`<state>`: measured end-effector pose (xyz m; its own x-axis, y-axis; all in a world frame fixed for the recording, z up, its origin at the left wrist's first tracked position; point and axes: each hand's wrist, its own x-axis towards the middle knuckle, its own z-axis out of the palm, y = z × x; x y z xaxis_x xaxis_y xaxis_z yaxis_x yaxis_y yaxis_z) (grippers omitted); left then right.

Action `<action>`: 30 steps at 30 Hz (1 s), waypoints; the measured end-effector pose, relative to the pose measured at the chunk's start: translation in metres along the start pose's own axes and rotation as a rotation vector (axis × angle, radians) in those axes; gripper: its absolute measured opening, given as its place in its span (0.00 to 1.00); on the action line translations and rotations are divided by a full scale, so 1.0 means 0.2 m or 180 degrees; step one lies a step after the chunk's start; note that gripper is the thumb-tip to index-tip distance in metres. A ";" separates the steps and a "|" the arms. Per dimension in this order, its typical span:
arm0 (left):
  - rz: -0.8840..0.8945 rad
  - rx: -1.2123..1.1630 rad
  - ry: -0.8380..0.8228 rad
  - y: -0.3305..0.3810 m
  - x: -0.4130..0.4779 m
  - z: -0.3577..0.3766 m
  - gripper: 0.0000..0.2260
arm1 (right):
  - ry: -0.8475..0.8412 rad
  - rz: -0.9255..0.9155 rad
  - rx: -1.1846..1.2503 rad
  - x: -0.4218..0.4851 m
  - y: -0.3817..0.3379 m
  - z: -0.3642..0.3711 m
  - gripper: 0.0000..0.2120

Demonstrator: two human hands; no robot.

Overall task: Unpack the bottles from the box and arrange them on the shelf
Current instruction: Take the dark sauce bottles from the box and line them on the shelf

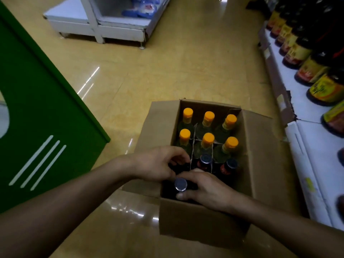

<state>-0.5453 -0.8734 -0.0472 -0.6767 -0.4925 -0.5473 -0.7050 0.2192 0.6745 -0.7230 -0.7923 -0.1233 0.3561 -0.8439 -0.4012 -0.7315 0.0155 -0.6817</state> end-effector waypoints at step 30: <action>0.0884 -0.3019 0.0661 0.17 0.00 0.20 0.28 | 0.2204 -0.0718 0.1569 -0.24 -0.56 -0.60 0.19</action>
<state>-0.5772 -0.8325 -0.0445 -0.6773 -0.6825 -0.2748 -0.0071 -0.3674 0.9300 -0.7277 -0.8175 0.0464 -0.0879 -0.9880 0.1271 -0.2948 -0.0961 -0.9507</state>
